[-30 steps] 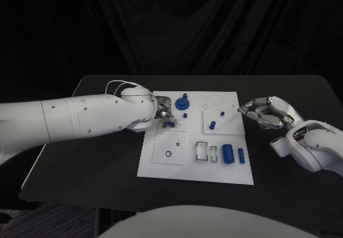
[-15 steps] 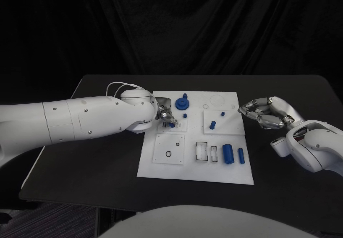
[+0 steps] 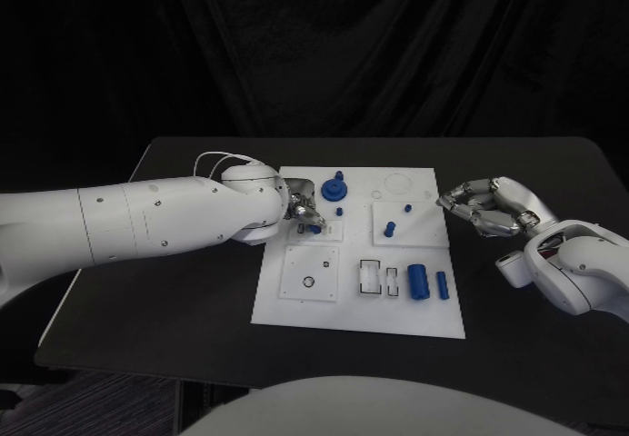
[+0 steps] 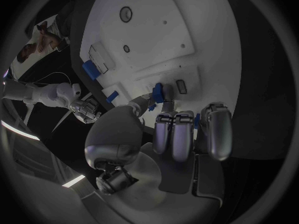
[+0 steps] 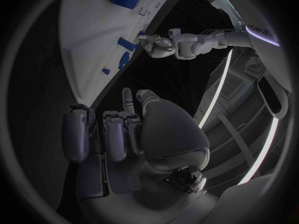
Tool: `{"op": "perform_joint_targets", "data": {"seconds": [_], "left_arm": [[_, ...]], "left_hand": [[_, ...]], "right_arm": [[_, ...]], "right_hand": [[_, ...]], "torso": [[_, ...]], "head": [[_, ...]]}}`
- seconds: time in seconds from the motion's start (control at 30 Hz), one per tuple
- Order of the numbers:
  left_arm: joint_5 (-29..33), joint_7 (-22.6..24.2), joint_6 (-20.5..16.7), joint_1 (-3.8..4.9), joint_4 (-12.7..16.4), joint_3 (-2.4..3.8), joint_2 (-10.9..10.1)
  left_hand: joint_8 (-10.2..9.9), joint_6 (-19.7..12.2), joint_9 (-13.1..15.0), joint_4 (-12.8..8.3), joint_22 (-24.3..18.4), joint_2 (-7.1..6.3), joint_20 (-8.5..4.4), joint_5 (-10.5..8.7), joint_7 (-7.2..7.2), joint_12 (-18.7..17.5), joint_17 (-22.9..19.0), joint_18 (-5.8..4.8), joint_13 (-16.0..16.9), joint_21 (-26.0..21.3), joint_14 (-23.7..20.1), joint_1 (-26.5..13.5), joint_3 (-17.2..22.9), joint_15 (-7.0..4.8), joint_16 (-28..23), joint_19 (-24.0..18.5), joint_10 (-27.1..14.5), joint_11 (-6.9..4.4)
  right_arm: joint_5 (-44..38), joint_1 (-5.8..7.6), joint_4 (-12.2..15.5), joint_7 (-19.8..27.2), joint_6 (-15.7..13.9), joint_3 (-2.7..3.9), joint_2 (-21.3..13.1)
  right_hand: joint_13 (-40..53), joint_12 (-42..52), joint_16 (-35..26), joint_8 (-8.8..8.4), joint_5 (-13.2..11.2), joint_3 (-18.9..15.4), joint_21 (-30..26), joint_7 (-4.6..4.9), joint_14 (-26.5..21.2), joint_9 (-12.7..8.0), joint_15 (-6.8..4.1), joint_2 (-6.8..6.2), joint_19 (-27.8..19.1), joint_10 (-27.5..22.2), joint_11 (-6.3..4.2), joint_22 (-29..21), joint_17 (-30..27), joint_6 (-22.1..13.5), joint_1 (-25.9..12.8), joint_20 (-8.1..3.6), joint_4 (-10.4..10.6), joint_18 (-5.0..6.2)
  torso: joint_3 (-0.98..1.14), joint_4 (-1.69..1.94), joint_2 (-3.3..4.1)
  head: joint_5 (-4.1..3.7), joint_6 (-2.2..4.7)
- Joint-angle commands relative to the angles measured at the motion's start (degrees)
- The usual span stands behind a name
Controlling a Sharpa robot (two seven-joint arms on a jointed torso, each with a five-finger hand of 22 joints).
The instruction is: Assemble the parts on the task board
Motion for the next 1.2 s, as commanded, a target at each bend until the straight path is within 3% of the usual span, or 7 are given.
{"op": "perform_joint_targets", "data": {"seconds": [0.03, 0.9, 1.2], "left_arm": [[-0.2, 1.3, -0.8, -0.24, 0.1, -0.06, 0.0], [-0.2, 2.0, -4.4, -0.26, 2.2, -0.07, -2.1], [-0.2, 2.7, -7.5, -0.27, 2.2, -0.07, -2.4]], "left_hand": [[-0.1, 0.3, 0.1, 0.0, 0.0, 0.43, 0.00, 0.26, -0.53, 0.2, 15.1, 0.93, 15.1, -0.2, 6.0, 0.0, 0.5, -0.51, 0.2, -0.2, 6.1, -0.50], [0.0, 1.0, 0.1, -0.5, -0.3, 0.14, -0.03, 0.62, -0.70, 0.2, 15.1, 1.01, 15.1, -0.5, 6.0, 0.0, 0.8, -0.55, 0.2, -0.3, 6.1, -0.56], [-0.1, 1.2, 0.0, -0.2, -0.7, 0.26, -0.05, 0.69, -0.67, 0.2, 15.1, 1.10, 15.1, -0.8, 6.0, -0.5, 0.9, -0.57, 0.2, -0.5, 6.1, -0.57]], "right_arm": [[0.0, -0.13, 0.0, -1.0, 0.5, 0.03, 0.0], [0.0, -0.16, -0.2, -1.2, 0.9, 0.03, 0.0], [0.0, -0.17, -0.3, -1.2, 0.9, 0.03, 0.1]], "right_hand": [[15.1, 0.2, 0.1, 0.20, 0.2, 0.4, -0.2, 0.01, 6.0, 0.0, -0.31, 0.05, 1.2, 6.0, -0.11, 11.9, 15.1, -0.4, 0.5, -0.26, 0.0, -0.73], [15.1, 0.2, 0.1, 0.31, 0.2, 0.5, -0.3, 0.01, 6.0, 0.1, -0.31, 0.03, 1.2, 6.0, -0.11, 11.9, 15.1, -0.4, 0.7, -0.25, -0.1, -0.70], [15.1, 0.2, 0.1, 0.31, 0.2, 0.5, -0.3, 0.01, 6.0, 0.1, -0.31, 0.03, 1.2, 6.0, -0.11, 11.9, 15.1, -0.4, 0.7, -0.25, -0.1, -0.70]], "torso": [[-0.04, 0.02, -0.06], [-0.05, 0.03, 0.00], [-0.05, 0.05, -0.01]], "head": [[-0.05, 0.01], [-0.46, 0.01], [-0.33, 0.01]]}}
